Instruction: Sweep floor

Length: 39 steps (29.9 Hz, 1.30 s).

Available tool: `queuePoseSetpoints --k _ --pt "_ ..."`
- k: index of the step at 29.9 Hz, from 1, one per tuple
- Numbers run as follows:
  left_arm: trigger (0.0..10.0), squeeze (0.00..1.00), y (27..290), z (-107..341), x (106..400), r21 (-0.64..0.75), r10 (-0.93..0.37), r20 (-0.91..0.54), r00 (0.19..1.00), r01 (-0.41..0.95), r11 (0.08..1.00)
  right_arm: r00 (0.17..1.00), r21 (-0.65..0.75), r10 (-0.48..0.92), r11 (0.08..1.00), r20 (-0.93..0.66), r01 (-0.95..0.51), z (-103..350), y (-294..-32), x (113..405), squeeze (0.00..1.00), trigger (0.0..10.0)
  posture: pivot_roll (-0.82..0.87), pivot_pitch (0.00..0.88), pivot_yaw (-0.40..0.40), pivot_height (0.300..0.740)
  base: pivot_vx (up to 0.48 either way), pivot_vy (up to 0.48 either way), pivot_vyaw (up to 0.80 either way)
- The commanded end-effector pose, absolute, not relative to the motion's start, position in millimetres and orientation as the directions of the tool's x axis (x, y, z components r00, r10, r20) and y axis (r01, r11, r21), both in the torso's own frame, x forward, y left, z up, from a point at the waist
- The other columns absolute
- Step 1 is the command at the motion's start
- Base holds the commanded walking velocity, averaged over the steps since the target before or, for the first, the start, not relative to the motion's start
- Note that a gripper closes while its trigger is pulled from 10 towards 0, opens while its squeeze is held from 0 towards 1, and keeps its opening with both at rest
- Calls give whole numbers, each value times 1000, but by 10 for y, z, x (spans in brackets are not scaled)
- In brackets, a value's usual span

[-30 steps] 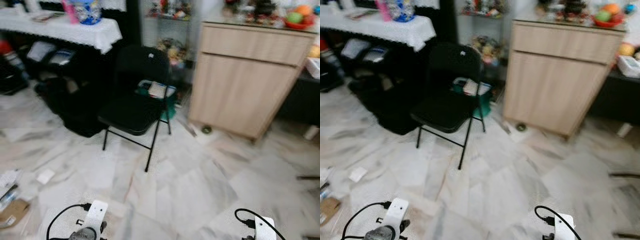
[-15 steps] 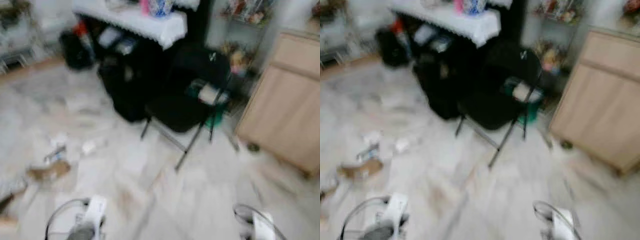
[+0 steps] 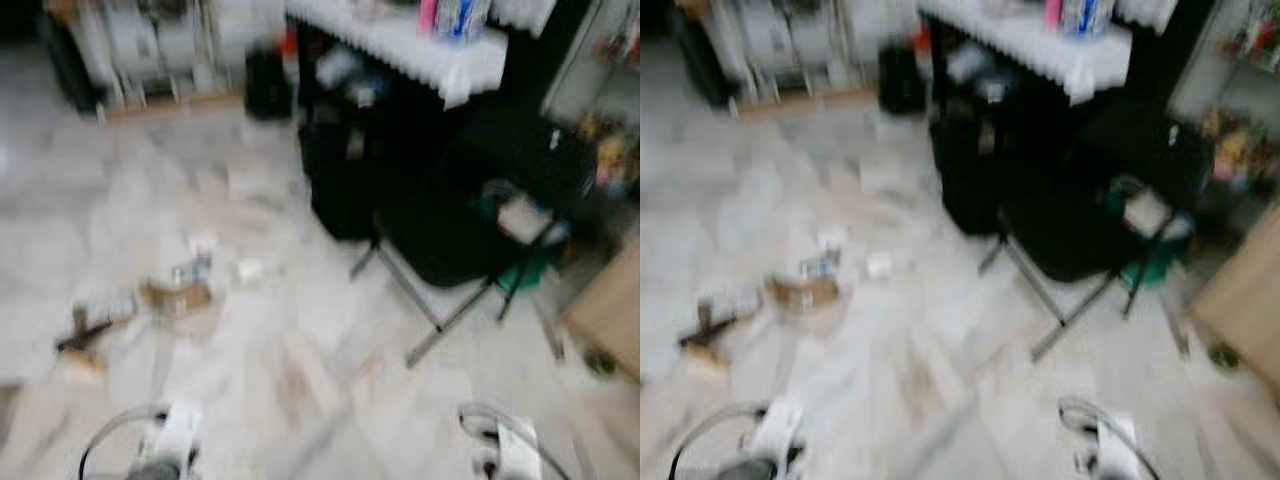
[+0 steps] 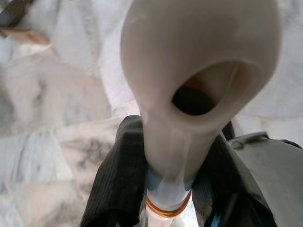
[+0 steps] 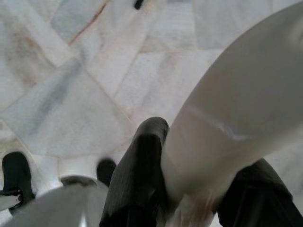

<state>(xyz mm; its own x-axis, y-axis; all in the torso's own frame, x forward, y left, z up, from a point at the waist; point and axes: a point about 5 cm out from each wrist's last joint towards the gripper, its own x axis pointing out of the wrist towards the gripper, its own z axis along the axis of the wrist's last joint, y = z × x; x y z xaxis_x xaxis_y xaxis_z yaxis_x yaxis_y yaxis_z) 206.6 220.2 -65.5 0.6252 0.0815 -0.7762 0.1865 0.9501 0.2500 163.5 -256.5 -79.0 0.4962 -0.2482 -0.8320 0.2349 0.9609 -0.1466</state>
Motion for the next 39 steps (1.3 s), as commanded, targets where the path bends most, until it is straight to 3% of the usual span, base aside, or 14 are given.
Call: queuePoseSetpoints --k 1,6,20,25,39 --pt "10000 0 2364 -815 1667 84 127 -816 565 -100 991 578 56 -7 994 -816 91 -837 -1788 1865 0 10000 12 52 -124 740 0 0 800" --pt "10000 0 2370 -819 1657 86 128 -818 560 -100 991 567 56 -5 994 -823 91 -861 -1772 1819 0 10000 13 55 -124 740 0 0 709" --pt "10000 0 2399 -824 1631 97 137 -825 548 -102 990 560 73 25 995 -828 64 -873 -1546 1832 0 10000 11 47 -121 740 0 0 0" --pt "10000 0 2401 -825 1629 97 139 -825 548 -104 990 564 73 25 995 -825 63 -862 -1509 1859 0 10000 10 47 -123 740 0 0 800" --pt "10000 0 2379 -838 1612 89 141 -827 544 -120 989 579 59 -9 993 -815 98 -807 -1859 1915 0 10000 12 51 -127 740 0 0 98"
